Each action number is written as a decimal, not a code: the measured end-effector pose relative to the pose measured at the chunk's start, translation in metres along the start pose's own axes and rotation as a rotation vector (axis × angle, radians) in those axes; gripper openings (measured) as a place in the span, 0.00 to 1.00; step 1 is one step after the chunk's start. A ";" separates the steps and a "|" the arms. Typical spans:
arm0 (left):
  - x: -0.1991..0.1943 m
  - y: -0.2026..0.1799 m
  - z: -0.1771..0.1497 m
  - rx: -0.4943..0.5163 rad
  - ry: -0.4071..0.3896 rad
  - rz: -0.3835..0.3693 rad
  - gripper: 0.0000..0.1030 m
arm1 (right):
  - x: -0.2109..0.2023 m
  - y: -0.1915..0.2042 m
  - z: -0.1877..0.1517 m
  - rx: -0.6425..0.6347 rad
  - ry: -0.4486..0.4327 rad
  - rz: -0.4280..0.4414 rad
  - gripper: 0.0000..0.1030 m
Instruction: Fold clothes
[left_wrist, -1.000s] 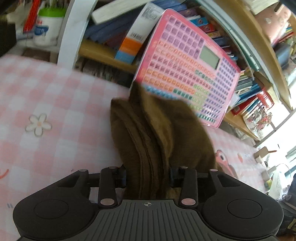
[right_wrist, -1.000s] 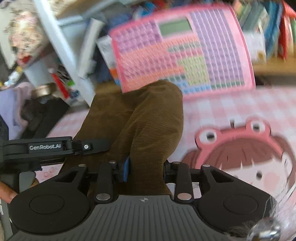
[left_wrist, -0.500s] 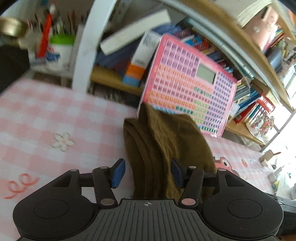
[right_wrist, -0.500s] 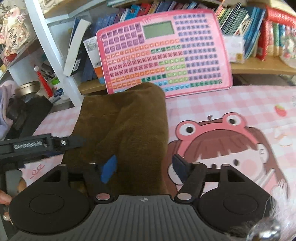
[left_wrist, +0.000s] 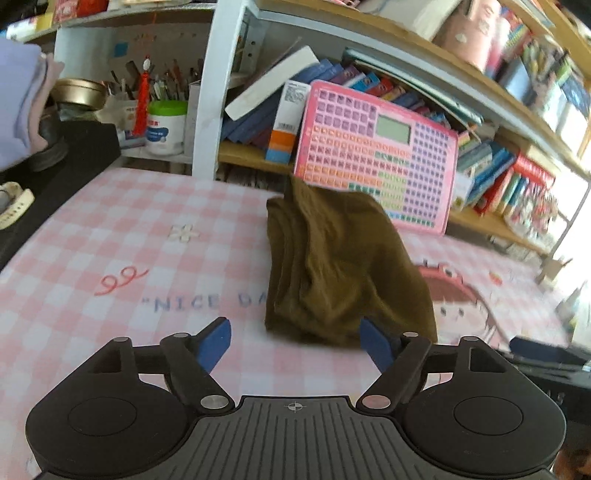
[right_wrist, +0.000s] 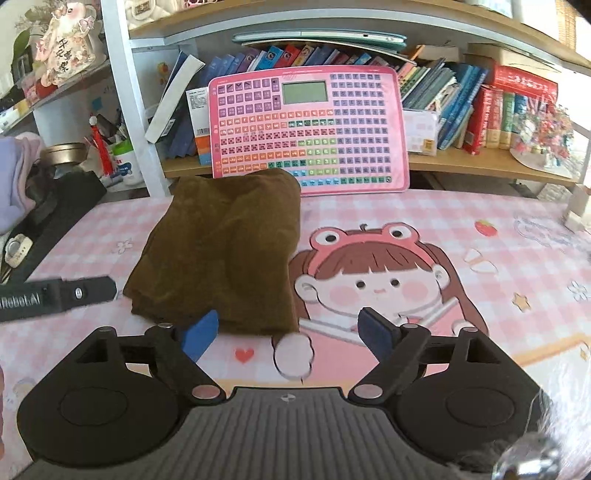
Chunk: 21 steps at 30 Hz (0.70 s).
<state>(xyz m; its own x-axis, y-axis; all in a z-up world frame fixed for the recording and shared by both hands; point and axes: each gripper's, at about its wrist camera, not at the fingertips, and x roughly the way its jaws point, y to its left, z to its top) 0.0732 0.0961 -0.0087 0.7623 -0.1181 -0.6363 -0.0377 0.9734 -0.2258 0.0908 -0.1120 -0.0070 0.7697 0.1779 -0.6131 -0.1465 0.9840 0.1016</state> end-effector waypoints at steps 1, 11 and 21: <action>-0.003 -0.003 -0.004 0.004 0.001 0.001 0.82 | -0.003 0.000 -0.003 -0.001 0.001 -0.007 0.83; -0.025 -0.035 -0.033 0.087 -0.026 0.054 0.89 | -0.022 -0.003 -0.031 -0.039 0.024 -0.017 0.86; -0.034 -0.053 -0.031 0.148 -0.057 0.098 0.98 | -0.032 -0.013 -0.029 -0.031 0.011 -0.031 0.89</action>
<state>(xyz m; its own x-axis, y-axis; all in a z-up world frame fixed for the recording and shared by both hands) 0.0295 0.0424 0.0023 0.7951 -0.0137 -0.6063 -0.0214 0.9985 -0.0506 0.0500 -0.1306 -0.0108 0.7672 0.1467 -0.6245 -0.1421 0.9882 0.0576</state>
